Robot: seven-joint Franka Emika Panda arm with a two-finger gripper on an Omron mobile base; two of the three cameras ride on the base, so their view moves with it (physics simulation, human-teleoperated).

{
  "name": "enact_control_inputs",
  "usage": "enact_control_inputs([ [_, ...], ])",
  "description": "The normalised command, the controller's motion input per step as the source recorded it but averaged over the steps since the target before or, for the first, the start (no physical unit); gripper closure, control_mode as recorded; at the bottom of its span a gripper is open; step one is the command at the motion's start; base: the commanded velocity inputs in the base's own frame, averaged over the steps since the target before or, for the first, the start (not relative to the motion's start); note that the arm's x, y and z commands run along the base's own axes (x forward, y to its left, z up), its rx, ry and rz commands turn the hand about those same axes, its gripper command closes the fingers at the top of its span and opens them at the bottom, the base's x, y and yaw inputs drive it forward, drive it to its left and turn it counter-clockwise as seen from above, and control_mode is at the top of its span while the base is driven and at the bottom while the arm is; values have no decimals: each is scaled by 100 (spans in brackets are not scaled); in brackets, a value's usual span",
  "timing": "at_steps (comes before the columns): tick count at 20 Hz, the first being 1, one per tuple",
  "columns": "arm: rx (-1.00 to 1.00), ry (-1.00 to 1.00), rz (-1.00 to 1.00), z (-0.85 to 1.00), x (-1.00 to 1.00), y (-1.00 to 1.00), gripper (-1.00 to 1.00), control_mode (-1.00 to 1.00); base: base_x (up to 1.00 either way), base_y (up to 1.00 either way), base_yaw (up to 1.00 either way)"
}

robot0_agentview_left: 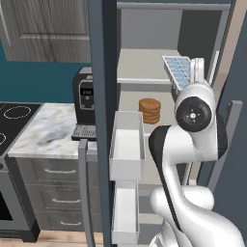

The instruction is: Open the freezer door, pick up the ice cube tray from the freezer, and place it on the dining counter.

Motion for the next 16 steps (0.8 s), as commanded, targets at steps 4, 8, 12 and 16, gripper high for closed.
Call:
enact_control_inputs([
  [4,0,4,0,1,-28,6,100,-100,0,0,0],
  [8,0,5,0,0,-25,8,100,-100,0,0,0],
  [12,-1,5,0,0,-29,12,100,-100,0,0,0],
  [16,-2,4,0,0,-17,14,100,-100,0,0,0],
])
